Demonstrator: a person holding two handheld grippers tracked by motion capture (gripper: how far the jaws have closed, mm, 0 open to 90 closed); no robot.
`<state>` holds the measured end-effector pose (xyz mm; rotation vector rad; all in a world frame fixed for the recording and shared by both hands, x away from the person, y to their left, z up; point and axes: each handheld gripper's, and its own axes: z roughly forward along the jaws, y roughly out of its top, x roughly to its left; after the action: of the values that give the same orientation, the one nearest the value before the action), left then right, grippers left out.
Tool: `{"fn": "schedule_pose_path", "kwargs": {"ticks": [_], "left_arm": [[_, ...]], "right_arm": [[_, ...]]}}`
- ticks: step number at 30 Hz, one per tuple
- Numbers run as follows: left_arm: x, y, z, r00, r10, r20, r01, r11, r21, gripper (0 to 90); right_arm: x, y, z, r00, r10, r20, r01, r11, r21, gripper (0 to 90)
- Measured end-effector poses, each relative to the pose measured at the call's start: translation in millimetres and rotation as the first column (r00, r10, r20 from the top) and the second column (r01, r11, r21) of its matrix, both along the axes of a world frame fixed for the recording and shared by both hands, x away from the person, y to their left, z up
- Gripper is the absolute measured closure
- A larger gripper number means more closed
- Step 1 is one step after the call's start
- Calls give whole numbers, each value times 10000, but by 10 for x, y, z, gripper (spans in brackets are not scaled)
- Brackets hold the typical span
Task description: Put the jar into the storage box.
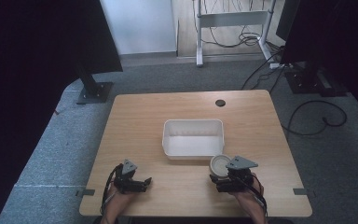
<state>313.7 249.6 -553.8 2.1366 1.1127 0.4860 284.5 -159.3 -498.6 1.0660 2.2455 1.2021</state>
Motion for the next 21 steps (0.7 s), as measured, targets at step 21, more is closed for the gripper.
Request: {"fn": "schedule_pose_path", "kwargs": {"ticks": [21], "left_arm": [[-3, -2, 0, 10000, 43, -4, -43, 10000, -5, 30]], "right_arm": [[173, 197, 79, 9996, 114, 254, -120, 9997, 231, 93]]}}
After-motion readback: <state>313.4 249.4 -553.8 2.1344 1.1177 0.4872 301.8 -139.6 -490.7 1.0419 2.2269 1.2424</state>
